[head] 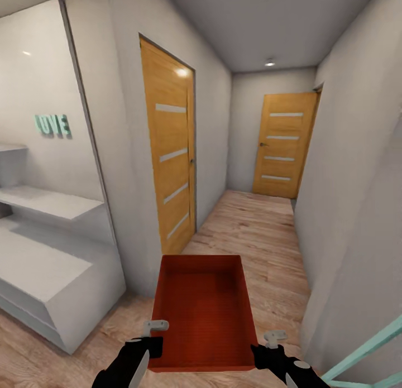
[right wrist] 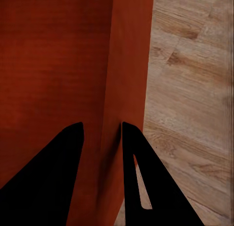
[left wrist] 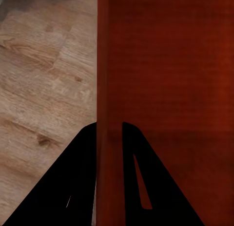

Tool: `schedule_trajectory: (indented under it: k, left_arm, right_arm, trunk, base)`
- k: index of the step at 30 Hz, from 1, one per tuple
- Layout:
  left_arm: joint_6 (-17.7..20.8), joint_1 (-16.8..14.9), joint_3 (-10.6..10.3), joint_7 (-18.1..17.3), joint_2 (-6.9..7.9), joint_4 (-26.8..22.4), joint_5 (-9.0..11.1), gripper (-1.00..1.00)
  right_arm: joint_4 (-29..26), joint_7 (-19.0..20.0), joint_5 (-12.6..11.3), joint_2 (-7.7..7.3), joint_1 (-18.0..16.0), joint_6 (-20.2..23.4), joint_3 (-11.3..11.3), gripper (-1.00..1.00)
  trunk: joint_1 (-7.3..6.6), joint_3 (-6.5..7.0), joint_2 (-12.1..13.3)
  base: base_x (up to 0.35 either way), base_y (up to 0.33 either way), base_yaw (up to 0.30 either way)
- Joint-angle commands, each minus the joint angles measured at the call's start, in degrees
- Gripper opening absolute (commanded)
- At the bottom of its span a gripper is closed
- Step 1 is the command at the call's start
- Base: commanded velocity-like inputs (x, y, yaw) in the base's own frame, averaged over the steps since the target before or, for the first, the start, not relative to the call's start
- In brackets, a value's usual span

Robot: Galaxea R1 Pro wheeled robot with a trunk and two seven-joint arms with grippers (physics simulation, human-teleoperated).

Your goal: Move the two storage containers from the living room to the garage. In the garage, place one container on the floor and stack the other container on top of it (either order is fine).

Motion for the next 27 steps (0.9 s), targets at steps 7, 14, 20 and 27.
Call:
schedule_trajectory:
  k: [7,14,20,27]
  left_arm:
    - [0.41,-0.05,3.57,0.15,-0.06,-0.34,-1.90,-1.00]
    - [0.41,-0.04,3.58,0.15,0.00,-0.37,-1.90,-1.00]
    - [0.41,-0.07,3.58,0.15,0.01,-0.35,-1.90,-1.00]
    - [0.41,-0.05,3.61,0.15,0.01,-0.36,-1.90,-1.00]
  right_arm:
    - [0.03,0.12,-0.75,-0.06,-0.04,-0.07,0.36,-1.00]
    - [0.03,0.12,-0.74,-0.06,-0.04,-0.07,0.36,-1.00]
    - [0.03,0.12,-0.70,-0.06,-0.04,-0.07,0.36,-1.00]
    - [0.03,0.12,-0.70,-0.06,-0.04,-0.07,0.36,-1.00]
  trunk:
    - [0.06,-0.11,-0.11]
    - [0.06,-0.11,-0.11]
    - [0.06,-0.11,-0.11]
    - [0.06,-0.11,-0.11]
  base:
    - [0.327,0.000,-0.289]
    - [0.327,0.031,-0.216]
    - [0.327,0.087,-0.022]
    - [0.327,0.035,-0.001]
